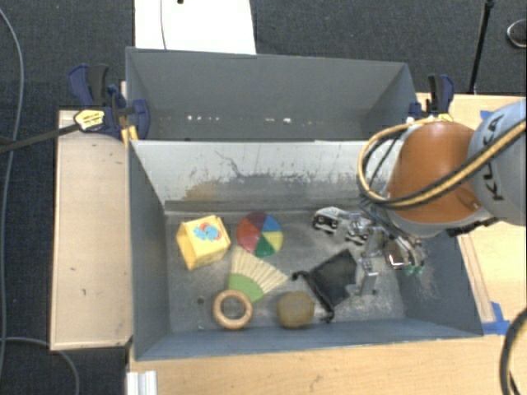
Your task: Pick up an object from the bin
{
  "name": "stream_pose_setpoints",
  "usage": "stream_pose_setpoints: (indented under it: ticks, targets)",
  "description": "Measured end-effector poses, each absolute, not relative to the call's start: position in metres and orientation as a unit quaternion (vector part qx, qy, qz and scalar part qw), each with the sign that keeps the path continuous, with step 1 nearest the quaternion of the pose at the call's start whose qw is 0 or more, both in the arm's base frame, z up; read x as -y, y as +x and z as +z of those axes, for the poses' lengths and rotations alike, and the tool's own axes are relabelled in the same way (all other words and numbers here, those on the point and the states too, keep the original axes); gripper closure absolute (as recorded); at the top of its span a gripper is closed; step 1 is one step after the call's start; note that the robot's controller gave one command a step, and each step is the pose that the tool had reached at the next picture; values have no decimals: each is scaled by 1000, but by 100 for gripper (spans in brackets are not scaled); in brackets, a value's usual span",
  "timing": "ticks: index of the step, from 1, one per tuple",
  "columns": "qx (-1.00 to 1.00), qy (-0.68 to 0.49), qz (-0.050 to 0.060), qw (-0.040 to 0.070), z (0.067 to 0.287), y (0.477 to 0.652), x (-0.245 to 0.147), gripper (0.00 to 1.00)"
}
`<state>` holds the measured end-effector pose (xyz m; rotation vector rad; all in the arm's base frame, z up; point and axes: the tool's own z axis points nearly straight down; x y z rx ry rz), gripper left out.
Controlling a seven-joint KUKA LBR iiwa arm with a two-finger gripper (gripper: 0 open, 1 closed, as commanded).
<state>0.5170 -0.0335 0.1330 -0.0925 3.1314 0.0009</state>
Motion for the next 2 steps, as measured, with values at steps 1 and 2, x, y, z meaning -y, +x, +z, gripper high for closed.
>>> stream_pose_setpoints:
  ticks: [1, 2]
  targets:
    - [-1000, -13, 0, 3, 87, 521, 37, 0]
    - [-998, -55, 0, 6, 71, 527, 39, 100]
